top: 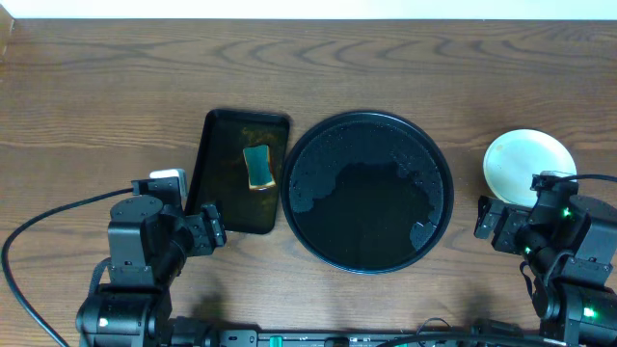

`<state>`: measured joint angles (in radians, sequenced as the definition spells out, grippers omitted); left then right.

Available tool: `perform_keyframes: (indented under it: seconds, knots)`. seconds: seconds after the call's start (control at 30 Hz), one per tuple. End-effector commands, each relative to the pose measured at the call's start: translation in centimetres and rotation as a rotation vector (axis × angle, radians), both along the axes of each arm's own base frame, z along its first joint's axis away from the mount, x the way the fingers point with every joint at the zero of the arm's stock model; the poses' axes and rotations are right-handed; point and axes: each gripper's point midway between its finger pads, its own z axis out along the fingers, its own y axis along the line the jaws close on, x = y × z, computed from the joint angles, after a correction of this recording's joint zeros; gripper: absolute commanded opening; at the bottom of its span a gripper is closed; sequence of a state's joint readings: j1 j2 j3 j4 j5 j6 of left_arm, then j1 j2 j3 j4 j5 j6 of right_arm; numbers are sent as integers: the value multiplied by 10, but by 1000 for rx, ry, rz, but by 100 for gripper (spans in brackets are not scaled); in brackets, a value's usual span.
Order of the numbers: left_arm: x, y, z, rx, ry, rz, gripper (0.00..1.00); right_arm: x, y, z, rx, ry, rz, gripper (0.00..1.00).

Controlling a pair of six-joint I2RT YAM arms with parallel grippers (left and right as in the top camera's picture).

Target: Clean dirty plates on tray and stack at the side

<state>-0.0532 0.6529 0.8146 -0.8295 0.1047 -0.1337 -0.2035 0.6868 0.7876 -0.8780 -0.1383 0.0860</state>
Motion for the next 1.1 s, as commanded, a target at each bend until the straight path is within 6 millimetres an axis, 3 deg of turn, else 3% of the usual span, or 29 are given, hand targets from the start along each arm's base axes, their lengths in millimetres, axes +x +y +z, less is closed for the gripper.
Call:
perform_keyframes:
  seconds: [0.0,0.3,0.47,0.77,0.9,1.07]
  knots:
    - [0,2,-3,2,8,12,81,-1,1,-4,-12,12,12,99]
    - [0,2,-3,2,8,12,81,-3,2,-1,-66,-47,39,99]
    - [0,2,-3,2,8,12,82,3,25,19,-162,-285,181,99]
    - [0,2,-3,2,8,12,82,4,50,65,-209,-918,252,99]
    - [0,2,-3,2,8,12,82,4,51,60,-222,-1015,245,99]
    - [0,2,-3,2,8,12,82,12,54,25,-216,-951,266,99]
